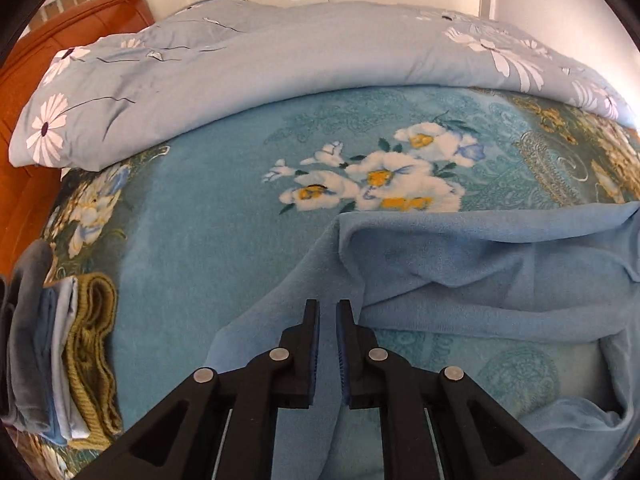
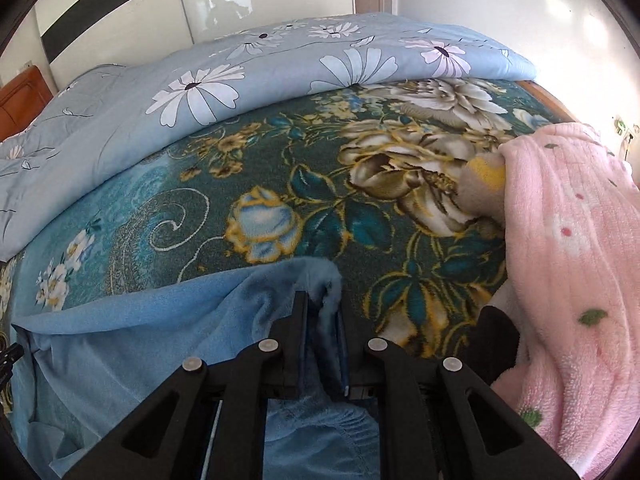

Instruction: Fold clothes

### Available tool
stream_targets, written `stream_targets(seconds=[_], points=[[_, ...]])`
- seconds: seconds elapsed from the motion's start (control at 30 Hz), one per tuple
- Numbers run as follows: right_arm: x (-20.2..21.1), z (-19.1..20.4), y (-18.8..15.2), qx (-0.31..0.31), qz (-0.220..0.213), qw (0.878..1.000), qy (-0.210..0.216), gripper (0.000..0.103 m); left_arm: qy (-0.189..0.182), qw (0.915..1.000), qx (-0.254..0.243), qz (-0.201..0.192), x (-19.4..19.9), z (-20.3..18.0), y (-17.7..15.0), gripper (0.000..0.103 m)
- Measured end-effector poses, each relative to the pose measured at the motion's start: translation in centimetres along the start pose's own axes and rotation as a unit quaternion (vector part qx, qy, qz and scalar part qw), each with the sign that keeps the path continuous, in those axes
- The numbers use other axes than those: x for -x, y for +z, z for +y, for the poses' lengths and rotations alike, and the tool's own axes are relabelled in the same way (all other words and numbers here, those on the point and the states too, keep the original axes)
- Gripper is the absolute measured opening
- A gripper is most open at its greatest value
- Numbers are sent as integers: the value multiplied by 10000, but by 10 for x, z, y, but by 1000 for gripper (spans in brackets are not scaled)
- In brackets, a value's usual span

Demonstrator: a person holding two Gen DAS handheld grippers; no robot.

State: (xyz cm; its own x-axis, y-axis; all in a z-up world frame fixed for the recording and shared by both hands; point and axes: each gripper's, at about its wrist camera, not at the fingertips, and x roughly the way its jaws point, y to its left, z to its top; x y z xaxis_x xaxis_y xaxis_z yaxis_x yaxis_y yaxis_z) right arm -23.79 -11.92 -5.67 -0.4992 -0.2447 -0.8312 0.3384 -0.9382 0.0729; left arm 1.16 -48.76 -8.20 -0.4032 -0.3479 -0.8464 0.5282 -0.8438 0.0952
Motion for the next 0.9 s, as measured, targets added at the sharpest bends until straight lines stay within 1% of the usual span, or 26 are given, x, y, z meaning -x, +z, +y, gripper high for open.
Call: stream_targets(seconds=[0.07, 0.1, 0.13, 0.17, 0.2, 0.23, 0.27, 0.3, 0.33, 0.37, 0.4, 0.43, 0.5, 0.53, 0.6, 0.63, 0.67, 0.7, 0.8, 0.9], points=[[18, -1, -5, -9, -121, 9998, 154, 30, -179, 9988, 280, -368, 31, 15, -12, 14], [27, -2, -8, -13, -181, 9996, 231, 34, -329, 9966, 484, -577, 48, 24, -20, 19], [36, -3, -11, -18, -241, 9992, 308, 37, -519, 9925, 751, -807, 66, 34, -29, 25], [46, -4, -16, -7, -334, 9987, 385, 41, -717, 9864, 1049, -1045, 83, 44, -40, 39], [59, -6, -23, 9, -468, 9978, 464, 43, -924, 9776, 1380, -1293, 99, 55, -54, 55], [72, -8, -32, 21, -588, 9967, 554, 44, -1109, 9676, 1691, -1514, 114, 65, -68, 63], [84, -9, -42, 35, -686, 9955, 650, 46, -1270, 9569, 1979, -1706, 126, 74, -84, 75], [96, -10, -52, 49, -783, 9941, 746, 49, -1392, 9464, 2237, -1868, 137, 81, -98, 82], [106, -11, -62, 74, -860, 9928, 833, 50, -1469, 9370, 2461, -1997, 145, 87, -112, 84], [115, -11, -73, 109, -917, 9915, 913, 52, -1506, 9288, 2651, -2108, 153, 92, -125, 89], [124, -12, -84, 145, -974, 9902, 992, 54, -1495, 9223, 2803, -2201, 160, 95, -138, 99], [132, -12, -94, 172, -1023, 9889, 1068, 55, -1477, 9169, 2929, -2273, 166, 96, -149, 103], [145, -12, -114, 208, -1101, 9862, 1217, 59, -1551, 9076, 3157, -2292, 172, 98, -168, 103], [150, -11, -123, 222, -1135, 9848, 1297, 60, -1611, 9025, 3277, -2286, 174, 98, -178, 103], [158, -11, -142, 261, -1188, 9823, 1426, 66, -1795, 8920, 3482, -2255, 173, 96, -196, 103], [160, -11, -150, 299, -1193, 9810, 1498, 67, -1898, 8866, 3577, -2235, 171, 94, -205, 103], [161, -11, -158, 308, -1207, 9798, 1567, 67, -1947, 8835, 3650, -2198, 169, 92, -213, 103], [162, -13, -165, 288, -1218, 9789, 1617, 68, -1979, 8820, 3701, -2143, 166, 88, -219, 103], [156, -22, -183, 54, -1122, 9794, 1679, 68, -2245, 8727, 3869, -1955, 156, 78, -234, 103], [143, -37, -197, -394, -844, 9794, 1792, 68, -2574, 8592, 4098, -1660, 144, 70, -241, 103]])
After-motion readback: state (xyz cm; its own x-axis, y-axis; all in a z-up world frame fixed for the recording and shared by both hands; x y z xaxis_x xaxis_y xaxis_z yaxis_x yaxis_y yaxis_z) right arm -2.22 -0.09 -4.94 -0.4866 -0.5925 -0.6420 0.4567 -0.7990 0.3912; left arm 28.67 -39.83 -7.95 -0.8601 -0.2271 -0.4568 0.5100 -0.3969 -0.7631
